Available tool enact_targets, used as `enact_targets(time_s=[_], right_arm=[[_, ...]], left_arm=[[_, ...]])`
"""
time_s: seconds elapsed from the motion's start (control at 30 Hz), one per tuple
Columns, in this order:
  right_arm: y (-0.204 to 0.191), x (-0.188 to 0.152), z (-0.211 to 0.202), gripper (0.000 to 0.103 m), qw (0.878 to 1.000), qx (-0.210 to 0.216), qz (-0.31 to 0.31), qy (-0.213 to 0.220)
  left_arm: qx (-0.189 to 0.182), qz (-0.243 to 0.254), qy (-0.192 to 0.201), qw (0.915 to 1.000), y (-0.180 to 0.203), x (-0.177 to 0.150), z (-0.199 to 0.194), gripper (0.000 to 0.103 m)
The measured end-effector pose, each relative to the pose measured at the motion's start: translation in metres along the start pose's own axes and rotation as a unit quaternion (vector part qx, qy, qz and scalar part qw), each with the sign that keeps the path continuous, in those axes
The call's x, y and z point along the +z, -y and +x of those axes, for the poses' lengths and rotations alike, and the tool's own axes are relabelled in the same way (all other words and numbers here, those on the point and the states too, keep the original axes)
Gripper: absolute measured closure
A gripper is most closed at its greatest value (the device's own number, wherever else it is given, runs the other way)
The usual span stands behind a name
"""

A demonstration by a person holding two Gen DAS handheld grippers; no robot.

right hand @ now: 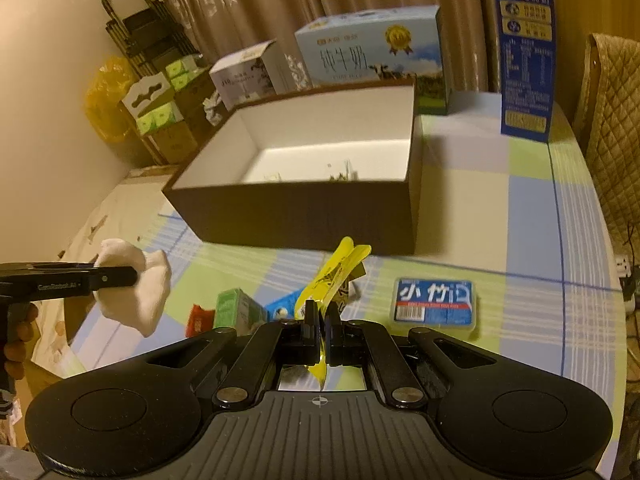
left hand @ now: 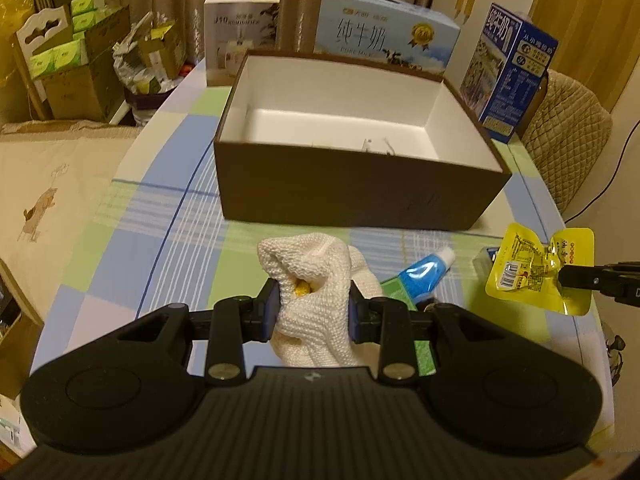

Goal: Organize objects
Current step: 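Carry the sock and pouch over the brown box and lower them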

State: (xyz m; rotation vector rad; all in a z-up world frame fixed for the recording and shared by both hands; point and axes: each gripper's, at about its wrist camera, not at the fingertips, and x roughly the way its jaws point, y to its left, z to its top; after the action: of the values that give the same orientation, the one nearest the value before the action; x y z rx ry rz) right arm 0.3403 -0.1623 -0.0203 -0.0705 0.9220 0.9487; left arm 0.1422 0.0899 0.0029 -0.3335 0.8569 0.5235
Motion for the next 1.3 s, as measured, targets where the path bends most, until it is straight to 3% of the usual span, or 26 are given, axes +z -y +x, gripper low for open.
enact_targets(time_s=[0.53,1.3], right_arm=[[-0.01,0.04,-0.005,0.103,0.999,0.02,-0.015,0.039],[-0.006,0.111,0.017,0.103,0.996,-0.002,-0.027,0.088]], left_arm=[[-0.02,0.023,0.035,0.9989,0.016,0.042,-0.001,0.075],[-0.001,0.037,0.087,0.9955,0.005,0.114,0.014,0.075]])
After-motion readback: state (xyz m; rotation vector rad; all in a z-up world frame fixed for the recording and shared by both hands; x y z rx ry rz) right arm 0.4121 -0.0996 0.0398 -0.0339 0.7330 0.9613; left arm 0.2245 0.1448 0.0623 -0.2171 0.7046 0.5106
